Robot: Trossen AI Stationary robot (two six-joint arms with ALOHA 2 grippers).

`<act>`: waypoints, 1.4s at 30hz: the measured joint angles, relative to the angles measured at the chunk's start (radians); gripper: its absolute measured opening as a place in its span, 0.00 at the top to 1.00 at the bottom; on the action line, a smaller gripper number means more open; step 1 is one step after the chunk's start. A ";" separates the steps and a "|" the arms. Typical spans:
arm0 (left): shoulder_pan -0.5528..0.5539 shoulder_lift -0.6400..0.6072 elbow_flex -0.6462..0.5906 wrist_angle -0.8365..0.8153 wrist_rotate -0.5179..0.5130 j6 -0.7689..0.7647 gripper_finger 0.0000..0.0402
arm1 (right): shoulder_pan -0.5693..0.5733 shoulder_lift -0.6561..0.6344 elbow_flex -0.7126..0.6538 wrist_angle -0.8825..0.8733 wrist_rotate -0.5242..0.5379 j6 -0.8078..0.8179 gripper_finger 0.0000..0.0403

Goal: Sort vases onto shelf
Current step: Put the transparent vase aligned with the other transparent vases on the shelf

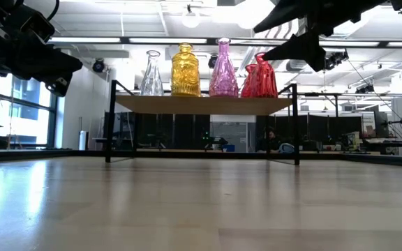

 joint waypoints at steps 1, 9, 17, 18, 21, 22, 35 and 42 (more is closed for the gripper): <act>0.000 0.000 0.000 0.000 0.000 0.000 0.95 | 0.003 0.000 0.000 0.000 -0.019 0.014 0.39; 0.000 0.000 0.000 0.000 0.000 0.000 0.95 | 0.061 0.059 0.000 0.039 -0.108 0.117 0.39; 0.000 0.000 0.000 0.000 0.000 0.000 0.95 | 0.111 0.189 0.000 0.234 -0.108 0.132 0.39; 0.000 0.000 0.000 0.000 0.000 0.000 0.95 | 0.111 0.207 0.004 0.247 -0.108 0.145 0.39; 0.000 0.000 0.000 0.000 0.000 0.000 0.95 | 0.110 0.253 0.044 0.251 -0.133 0.170 0.39; 0.000 0.000 0.000 0.000 0.000 0.000 0.95 | 0.110 0.265 0.060 0.253 -0.143 0.171 0.39; 0.000 0.000 0.000 0.000 0.000 0.000 0.95 | 0.123 0.305 0.260 0.157 -0.160 0.063 0.39; 0.000 0.000 0.000 0.000 -0.007 0.000 0.95 | 0.107 0.247 0.337 0.054 -0.240 -0.103 0.39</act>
